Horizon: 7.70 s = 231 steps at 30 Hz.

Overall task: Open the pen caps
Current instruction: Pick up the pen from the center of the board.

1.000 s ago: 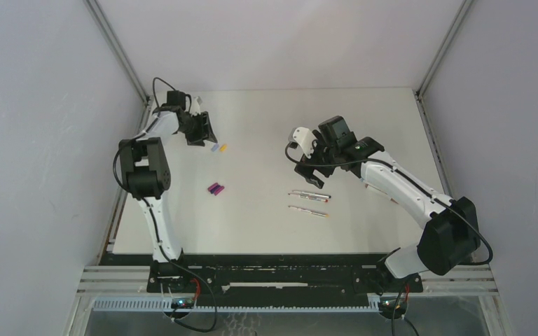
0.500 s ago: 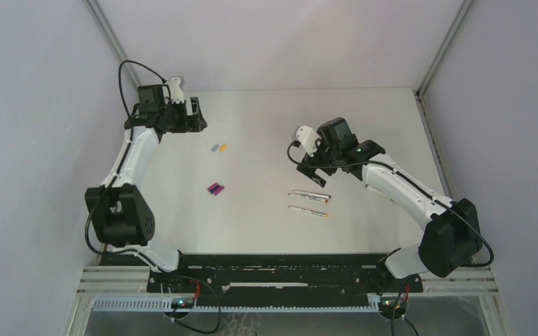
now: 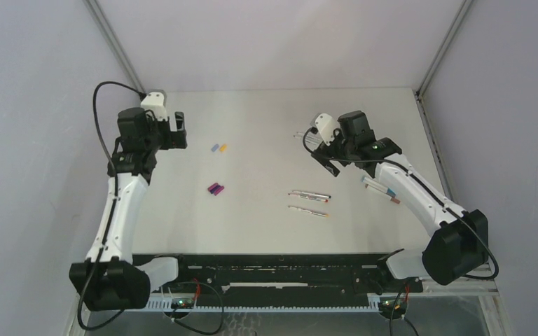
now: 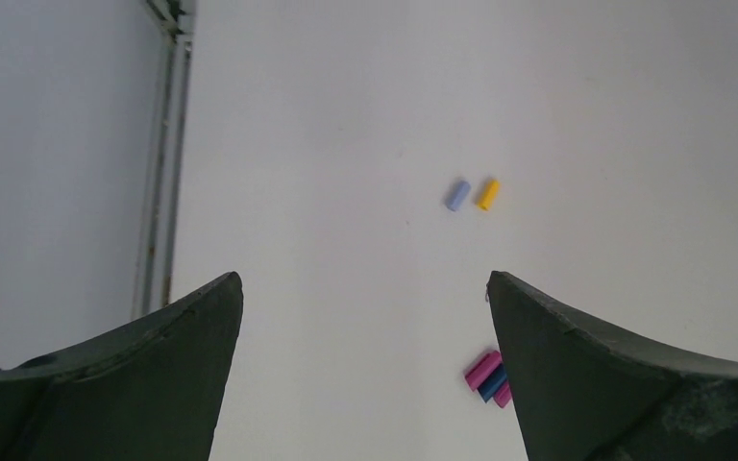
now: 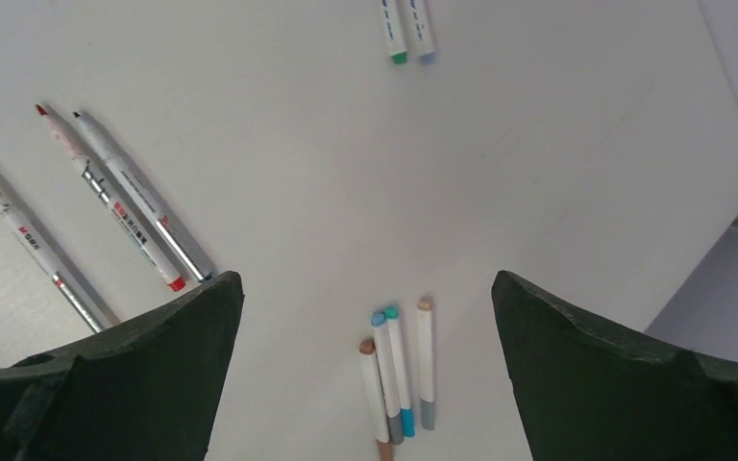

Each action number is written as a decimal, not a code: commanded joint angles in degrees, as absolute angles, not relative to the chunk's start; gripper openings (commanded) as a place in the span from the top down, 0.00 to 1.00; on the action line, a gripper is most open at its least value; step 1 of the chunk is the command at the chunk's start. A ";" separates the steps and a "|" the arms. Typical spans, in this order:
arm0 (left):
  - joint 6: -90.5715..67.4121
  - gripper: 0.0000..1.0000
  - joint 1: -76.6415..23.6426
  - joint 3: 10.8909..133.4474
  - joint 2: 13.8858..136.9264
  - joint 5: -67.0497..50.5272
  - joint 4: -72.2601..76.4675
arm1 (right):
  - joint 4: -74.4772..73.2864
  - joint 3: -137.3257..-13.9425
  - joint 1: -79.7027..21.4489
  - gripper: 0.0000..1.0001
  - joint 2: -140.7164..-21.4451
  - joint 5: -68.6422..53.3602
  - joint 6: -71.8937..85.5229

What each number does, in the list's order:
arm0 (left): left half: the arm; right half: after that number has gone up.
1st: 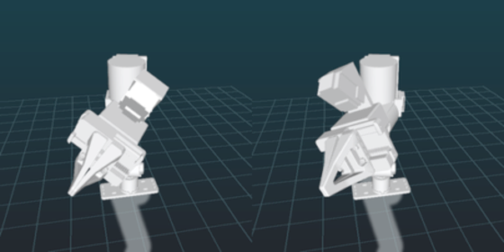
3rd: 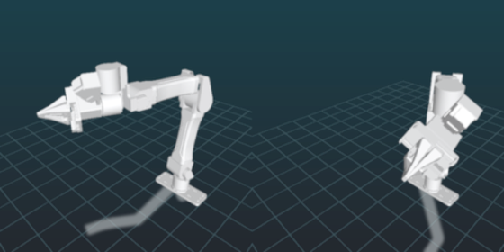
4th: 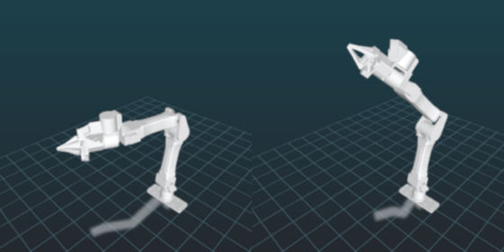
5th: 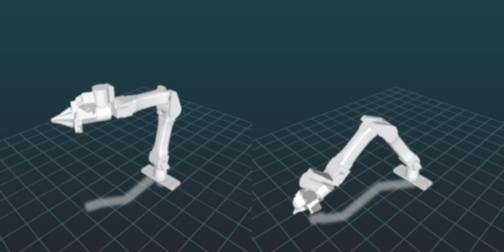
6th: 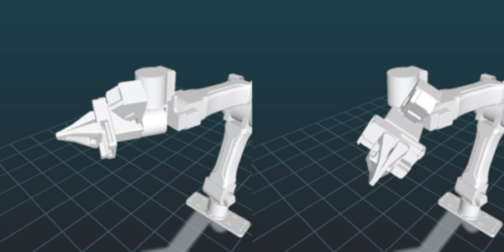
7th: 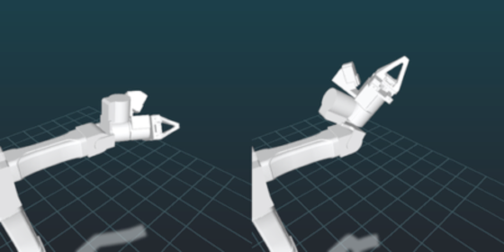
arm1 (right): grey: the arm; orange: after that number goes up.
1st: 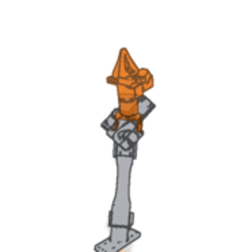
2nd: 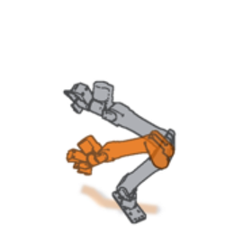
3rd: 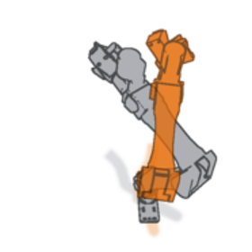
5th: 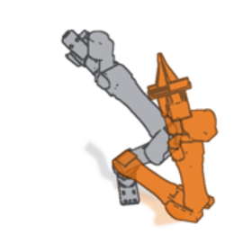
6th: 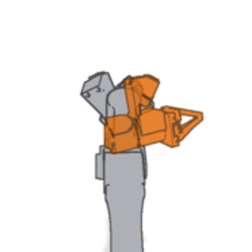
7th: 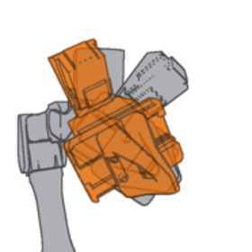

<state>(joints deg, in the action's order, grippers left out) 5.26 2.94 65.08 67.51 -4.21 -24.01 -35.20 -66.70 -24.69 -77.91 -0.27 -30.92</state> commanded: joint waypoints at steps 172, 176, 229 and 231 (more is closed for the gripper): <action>14.56 0.00 -47.21 80.16 83.37 13.08 -20.49 | 6.52 -65.30 -8.80 1.00 -88.20 -37.74 58.08; 15.91 0.00 -50.30 81.57 84.82 15.45 -21.30 | 6.80 -65.13 -8.53 1.00 -89.57 -38.35 59.43; 17.85 1.00 -53.87 83.85 91.61 31.20 -17.13 | 7.87 -61.87 -10.34 0.40 -85.22 -44.79 57.65; 17.64 1.00 -53.02 83.32 90.58 29.55 -17.38 | 5.52 -61.89 -8.96 0.31 -83.51 -43.91 52.88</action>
<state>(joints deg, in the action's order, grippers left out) 17.17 -54.17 83.07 94.17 29.89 -20.38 8.21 -61.54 -11.29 -89.27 -44.95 62.33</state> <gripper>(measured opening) 0.057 0.616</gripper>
